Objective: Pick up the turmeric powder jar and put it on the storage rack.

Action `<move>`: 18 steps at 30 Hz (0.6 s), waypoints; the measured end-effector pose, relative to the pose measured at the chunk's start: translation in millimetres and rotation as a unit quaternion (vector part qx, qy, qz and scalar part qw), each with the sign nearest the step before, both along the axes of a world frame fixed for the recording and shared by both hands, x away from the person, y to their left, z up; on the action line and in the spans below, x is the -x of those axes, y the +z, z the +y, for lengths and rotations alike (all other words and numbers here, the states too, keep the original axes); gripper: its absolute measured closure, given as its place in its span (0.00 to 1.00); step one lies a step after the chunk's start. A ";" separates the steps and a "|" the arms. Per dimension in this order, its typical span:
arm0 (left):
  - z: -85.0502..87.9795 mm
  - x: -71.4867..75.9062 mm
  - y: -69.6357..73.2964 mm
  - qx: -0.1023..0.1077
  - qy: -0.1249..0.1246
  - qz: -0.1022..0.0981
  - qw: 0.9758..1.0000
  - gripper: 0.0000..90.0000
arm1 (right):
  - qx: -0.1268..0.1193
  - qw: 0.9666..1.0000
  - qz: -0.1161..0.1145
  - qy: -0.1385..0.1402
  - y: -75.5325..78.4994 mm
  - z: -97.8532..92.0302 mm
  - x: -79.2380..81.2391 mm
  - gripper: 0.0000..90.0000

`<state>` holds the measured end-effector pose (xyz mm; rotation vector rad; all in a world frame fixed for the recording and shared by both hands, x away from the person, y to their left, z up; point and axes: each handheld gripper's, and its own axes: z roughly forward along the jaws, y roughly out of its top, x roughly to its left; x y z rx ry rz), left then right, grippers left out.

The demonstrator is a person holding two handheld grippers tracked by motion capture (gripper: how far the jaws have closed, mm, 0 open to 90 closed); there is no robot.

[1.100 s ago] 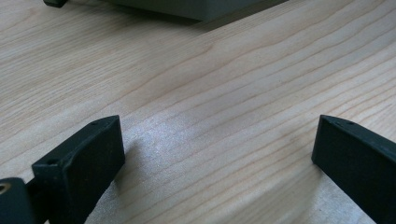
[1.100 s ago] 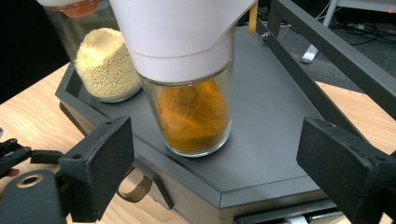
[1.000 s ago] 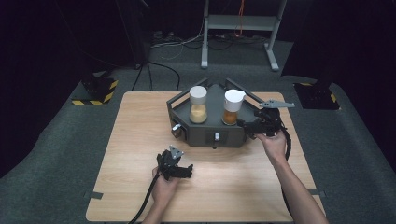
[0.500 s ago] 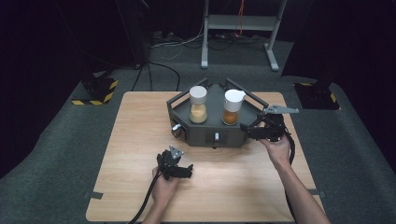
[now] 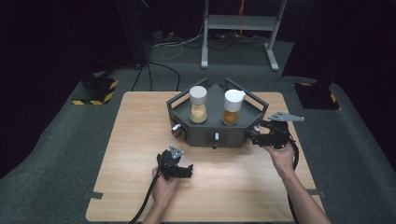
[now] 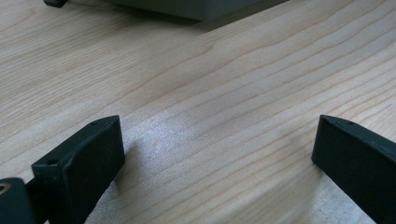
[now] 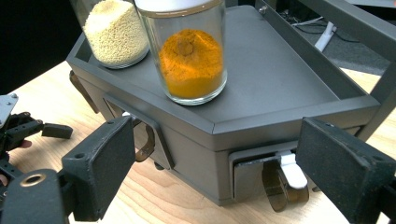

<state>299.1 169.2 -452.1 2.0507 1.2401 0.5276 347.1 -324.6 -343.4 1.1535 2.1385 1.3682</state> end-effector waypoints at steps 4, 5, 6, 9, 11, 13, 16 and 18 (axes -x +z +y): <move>0.0 0.0 0.0 0.000 0.000 0.000 1.000 0.02 | -0.003 1.000 -0.002 -0.006 -4.9 -2.8 5.3 0.13; 0.0 0.0 0.0 0.000 0.000 0.000 1.000 0.02 | -0.003 1.000 -0.002 -0.008 -5.9 -3.1 6.5 0.13; -0.1 0.1 -0.1 0.000 0.000 0.000 1.000 0.02 | -0.004 1.000 -0.002 -0.010 -7.3 -3.5 8.0 0.13; 0.0 0.1 -0.1 0.000 0.000 0.000 1.000 0.02 | -0.006 1.000 -0.004 -0.015 -11.9 -4.7 12.3 0.14; 0.0 0.0 0.0 0.000 0.000 0.000 1.000 0.02 | -0.007 1.000 -0.004 -0.017 -14.6 -5.5 14.5 0.14; -0.1 0.0 -0.1 0.000 0.000 0.000 1.000 0.02 | -0.008 1.000 -0.004 -0.018 -17.2 -6.3 16.1 0.14; 0.0 0.0 0.0 0.000 0.000 0.000 1.000 0.02 | -0.011 1.000 -0.002 -0.018 -20.6 -7.3 18.3 0.14; 0.0 0.0 0.0 0.000 0.000 0.000 1.000 0.02 | -0.011 1.000 -0.002 -0.018 -22.5 -7.7 19.2 0.14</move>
